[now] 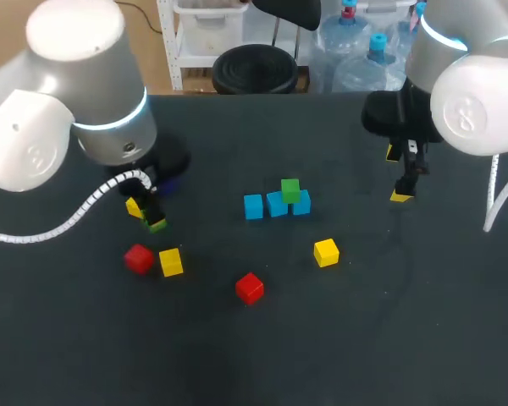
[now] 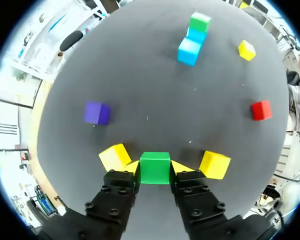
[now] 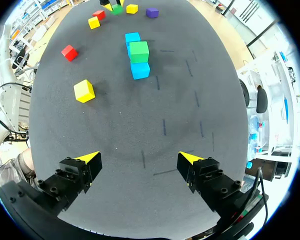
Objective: Place the blue cubes, place green cubes on the blue cubes, place the yellow cubes on the green cubes, then place the red cubes on the yellow cubes, and place purple cube on the red cubes.
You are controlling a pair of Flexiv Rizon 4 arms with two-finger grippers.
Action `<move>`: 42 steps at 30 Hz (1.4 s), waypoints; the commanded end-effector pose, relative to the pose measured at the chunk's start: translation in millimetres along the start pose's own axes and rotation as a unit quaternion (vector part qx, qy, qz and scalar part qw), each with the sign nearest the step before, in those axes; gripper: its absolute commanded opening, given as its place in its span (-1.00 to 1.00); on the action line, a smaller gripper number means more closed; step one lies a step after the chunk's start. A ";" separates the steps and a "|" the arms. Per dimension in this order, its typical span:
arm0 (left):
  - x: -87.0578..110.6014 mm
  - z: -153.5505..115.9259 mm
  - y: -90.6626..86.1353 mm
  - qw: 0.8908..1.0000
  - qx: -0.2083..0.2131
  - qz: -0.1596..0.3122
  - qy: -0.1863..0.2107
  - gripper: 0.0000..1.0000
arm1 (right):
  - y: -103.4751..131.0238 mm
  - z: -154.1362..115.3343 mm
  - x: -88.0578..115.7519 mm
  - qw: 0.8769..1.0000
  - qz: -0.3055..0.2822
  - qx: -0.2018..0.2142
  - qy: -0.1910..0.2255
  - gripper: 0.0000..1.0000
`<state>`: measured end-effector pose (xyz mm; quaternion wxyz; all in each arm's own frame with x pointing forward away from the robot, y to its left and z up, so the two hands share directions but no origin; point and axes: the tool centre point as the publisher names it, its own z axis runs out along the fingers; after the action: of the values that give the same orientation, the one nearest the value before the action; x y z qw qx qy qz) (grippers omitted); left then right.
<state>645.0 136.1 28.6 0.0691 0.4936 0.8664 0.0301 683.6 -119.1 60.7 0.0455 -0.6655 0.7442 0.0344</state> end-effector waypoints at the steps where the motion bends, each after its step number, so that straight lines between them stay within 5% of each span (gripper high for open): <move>1: 5.6 -28.6 -12.2 1.000 -0.020 0.006 -0.006 -1.00 | 0.4 0.0 0.7 1.000 0.000 0.001 -0.001 1.00; 12: -27.8 -64.0 -43.3 0.997 -0.047 0.038 0.050 -1.00 | 0.4 0.0 0.7 1.000 0.000 0.001 -0.001 1.00; 28: -27.8 -64.0 -43.3 0.997 -0.047 0.038 0.050 -1.00 | 0.4 0.0 0.7 1.000 0.000 0.001 -0.001 1.00; 36: -60.5 -69.2 -32.6 0.996 -0.030 0.082 0.028 -1.00 | 0.4 0.0 0.7 1.000 0.000 0.001 -0.001 1.00; 42: -81.1 -64.5 -41.4 0.995 -0.001 0.102 0.007 -1.00 | 0.4 0.0 0.7 1.000 0.000 0.001 -0.001 1.00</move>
<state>631.1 53.8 99.8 0.0665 0.5751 0.8138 0.0509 683.6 -119.1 60.7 0.0456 -0.6655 0.7442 0.0344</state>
